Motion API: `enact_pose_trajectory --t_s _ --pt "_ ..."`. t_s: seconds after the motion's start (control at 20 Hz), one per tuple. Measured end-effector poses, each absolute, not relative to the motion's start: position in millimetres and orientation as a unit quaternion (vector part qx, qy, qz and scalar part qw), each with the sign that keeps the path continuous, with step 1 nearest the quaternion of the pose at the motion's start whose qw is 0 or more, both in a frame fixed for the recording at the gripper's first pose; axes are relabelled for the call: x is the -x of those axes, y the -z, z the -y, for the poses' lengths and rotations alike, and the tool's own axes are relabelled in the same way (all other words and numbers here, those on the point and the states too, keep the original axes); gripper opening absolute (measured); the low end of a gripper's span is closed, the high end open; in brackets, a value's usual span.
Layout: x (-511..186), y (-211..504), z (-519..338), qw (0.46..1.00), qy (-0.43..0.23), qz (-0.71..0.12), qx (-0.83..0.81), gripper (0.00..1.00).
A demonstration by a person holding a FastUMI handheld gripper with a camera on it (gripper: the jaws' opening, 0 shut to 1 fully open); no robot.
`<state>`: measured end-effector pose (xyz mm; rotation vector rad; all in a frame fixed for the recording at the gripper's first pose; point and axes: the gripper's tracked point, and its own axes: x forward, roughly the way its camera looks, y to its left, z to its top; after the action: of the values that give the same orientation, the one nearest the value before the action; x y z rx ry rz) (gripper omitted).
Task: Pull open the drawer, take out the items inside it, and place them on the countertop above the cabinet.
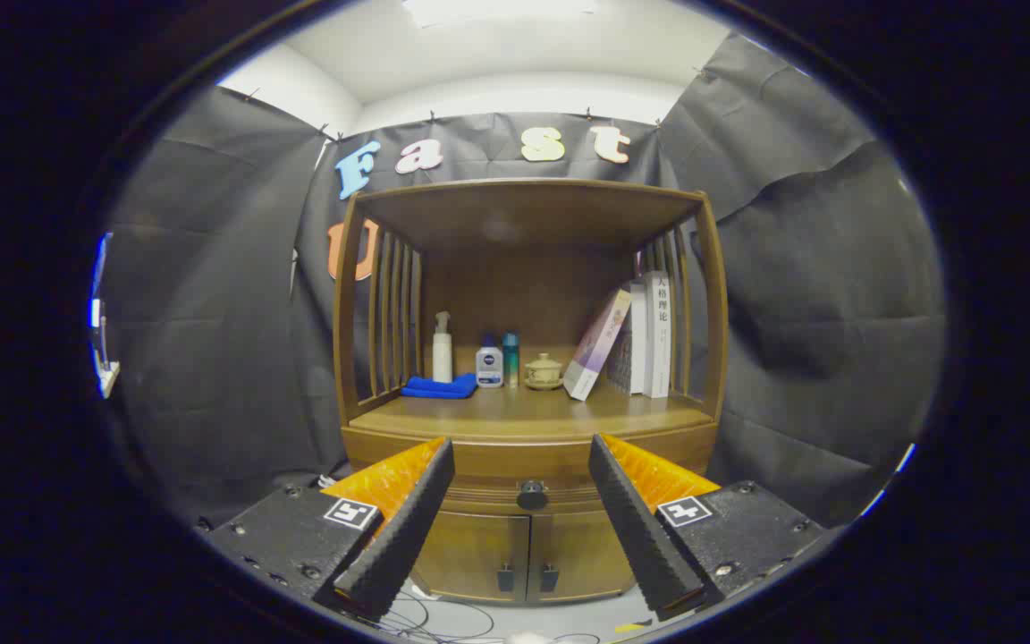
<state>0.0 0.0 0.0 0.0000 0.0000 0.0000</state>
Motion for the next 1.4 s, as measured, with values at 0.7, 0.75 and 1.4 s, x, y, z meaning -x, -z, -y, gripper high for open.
enact_pose_trajectory --t_s 0.7,0.75,1.4 --pt "-3.3 -0.5 2.0 1.0 0.004 -0.004 -0.001 0.99" --pt "-3.7 1.2 1.5 1.0 0.004 -0.005 0.0 0.99" --pt "-65.6 73.5 0.8 0.999 -0.003 -0.03 0.014 0.99"
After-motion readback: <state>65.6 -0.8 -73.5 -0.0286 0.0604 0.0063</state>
